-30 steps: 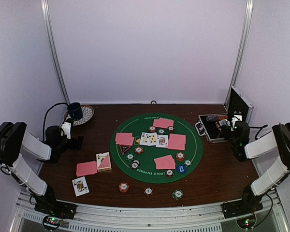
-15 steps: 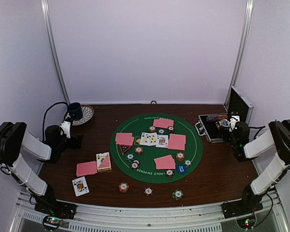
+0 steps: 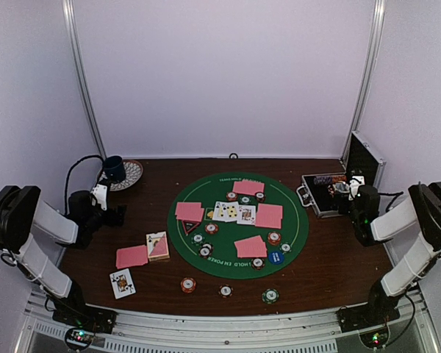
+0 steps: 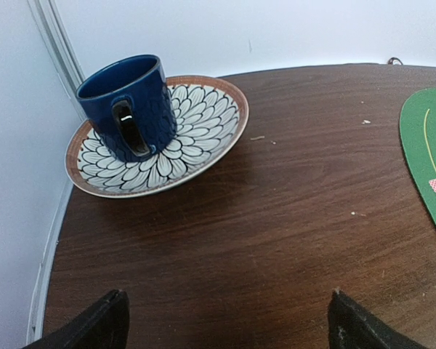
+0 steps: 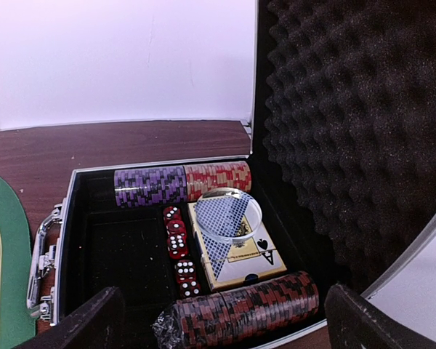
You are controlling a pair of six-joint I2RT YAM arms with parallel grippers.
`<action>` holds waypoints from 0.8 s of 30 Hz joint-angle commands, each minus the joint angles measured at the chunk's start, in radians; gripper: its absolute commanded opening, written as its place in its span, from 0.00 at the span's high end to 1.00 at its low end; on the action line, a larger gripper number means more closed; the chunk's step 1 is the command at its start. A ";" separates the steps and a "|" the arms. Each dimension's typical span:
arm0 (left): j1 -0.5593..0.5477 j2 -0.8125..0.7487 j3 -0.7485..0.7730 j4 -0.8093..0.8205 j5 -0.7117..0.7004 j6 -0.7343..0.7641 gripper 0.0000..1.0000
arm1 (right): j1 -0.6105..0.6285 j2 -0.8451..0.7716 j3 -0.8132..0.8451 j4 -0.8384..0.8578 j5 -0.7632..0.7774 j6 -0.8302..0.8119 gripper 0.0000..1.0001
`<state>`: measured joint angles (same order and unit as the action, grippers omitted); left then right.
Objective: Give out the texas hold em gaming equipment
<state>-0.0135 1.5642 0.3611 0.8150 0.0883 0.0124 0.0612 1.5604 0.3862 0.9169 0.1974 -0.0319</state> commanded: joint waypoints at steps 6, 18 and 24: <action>0.004 0.005 -0.002 0.056 -0.007 -0.009 0.02 | -0.004 -0.003 -0.001 0.037 -0.007 -0.010 0.01; 0.004 0.004 -0.001 0.056 -0.008 -0.009 0.02 | -0.003 -0.003 0.000 0.033 -0.108 -0.049 0.00; 0.004 0.004 -0.001 0.057 -0.008 -0.009 0.02 | -0.004 -0.003 0.009 0.016 -0.110 -0.043 0.01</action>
<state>-0.0135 1.5642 0.3611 0.8150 0.0879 0.0124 0.0612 1.5604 0.3862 0.9176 0.1028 -0.0723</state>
